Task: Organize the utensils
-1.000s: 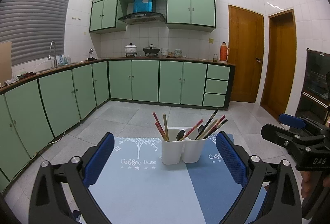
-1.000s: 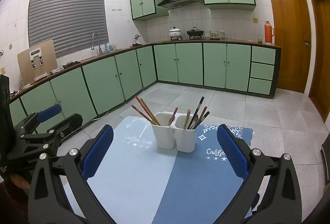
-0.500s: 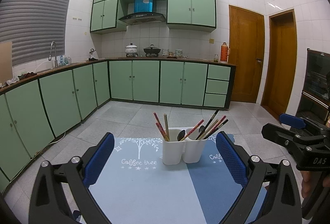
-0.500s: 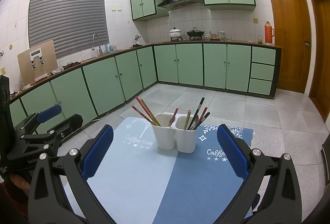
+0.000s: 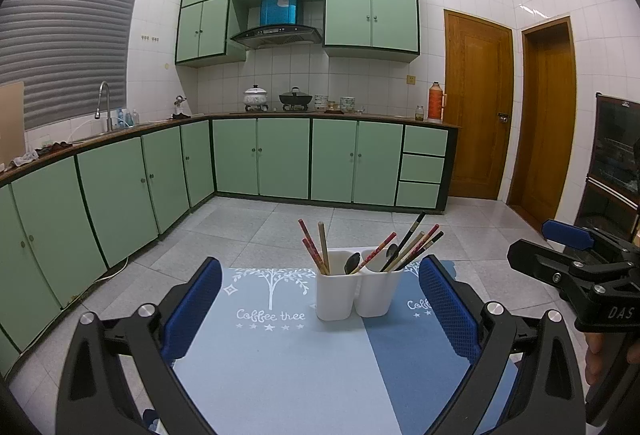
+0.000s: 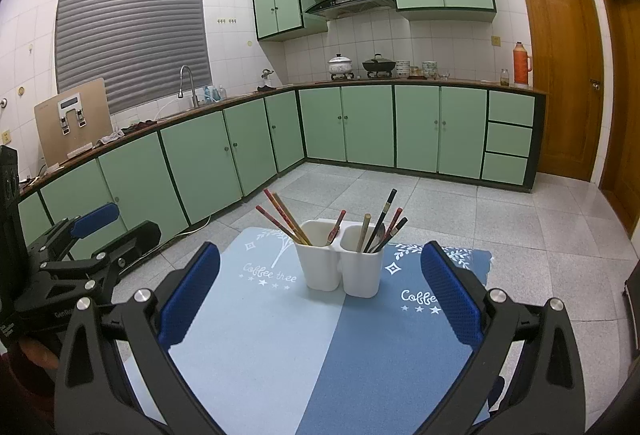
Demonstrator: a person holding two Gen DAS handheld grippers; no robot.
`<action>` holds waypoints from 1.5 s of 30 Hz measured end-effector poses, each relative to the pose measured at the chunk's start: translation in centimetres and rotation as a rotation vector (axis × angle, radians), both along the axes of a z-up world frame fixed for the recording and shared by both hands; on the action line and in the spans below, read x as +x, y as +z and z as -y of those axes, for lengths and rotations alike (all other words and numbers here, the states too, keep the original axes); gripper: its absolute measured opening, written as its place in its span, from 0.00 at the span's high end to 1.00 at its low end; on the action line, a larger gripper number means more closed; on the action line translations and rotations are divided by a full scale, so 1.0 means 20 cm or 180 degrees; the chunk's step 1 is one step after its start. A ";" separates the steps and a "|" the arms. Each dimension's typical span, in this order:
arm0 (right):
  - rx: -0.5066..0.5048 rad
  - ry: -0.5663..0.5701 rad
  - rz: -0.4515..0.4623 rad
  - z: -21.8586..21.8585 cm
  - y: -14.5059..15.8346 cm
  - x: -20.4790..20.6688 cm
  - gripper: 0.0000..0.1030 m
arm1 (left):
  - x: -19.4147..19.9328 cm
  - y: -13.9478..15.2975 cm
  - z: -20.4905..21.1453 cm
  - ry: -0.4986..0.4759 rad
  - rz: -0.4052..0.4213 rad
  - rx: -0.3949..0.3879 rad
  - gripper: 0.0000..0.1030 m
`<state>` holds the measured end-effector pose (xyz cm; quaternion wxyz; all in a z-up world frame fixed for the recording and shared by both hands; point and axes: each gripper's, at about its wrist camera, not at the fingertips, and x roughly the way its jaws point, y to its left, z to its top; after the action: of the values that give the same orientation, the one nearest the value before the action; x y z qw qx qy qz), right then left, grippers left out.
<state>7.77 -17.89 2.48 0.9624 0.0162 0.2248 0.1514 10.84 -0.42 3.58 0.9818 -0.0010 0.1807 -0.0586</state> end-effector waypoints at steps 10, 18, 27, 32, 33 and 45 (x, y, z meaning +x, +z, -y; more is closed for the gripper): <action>0.0004 0.0003 0.0000 0.00 0.00 0.00 0.05 | 0.00 0.00 0.00 0.0000 0.0002 0.0005 0.06; 0.0004 0.0003 -0.0002 0.00 0.00 0.00 0.05 | 0.00 0.00 0.00 -0.0004 -0.0003 0.0008 0.06; -0.0001 0.0002 -0.0003 0.00 -0.01 0.00 0.05 | -0.01 0.00 0.00 -0.0002 -0.0002 0.0003 0.06; 0.0002 0.0002 0.0000 0.00 -0.01 0.00 0.05 | -0.01 0.00 0.00 -0.0003 -0.0002 0.0007 0.06; -0.0001 0.0001 0.0002 0.00 -0.01 0.00 0.05 | -0.01 0.00 0.00 -0.0003 -0.0002 0.0006 0.06; -0.0006 -0.0008 -0.0009 0.01 0.00 0.00 0.05 | -0.01 0.00 -0.03 0.0000 -0.0014 0.0001 0.06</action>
<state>7.77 -18.05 2.46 0.9623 0.0158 0.2263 0.1499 10.56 0.16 3.61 0.9814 -0.0010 0.1828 -0.0586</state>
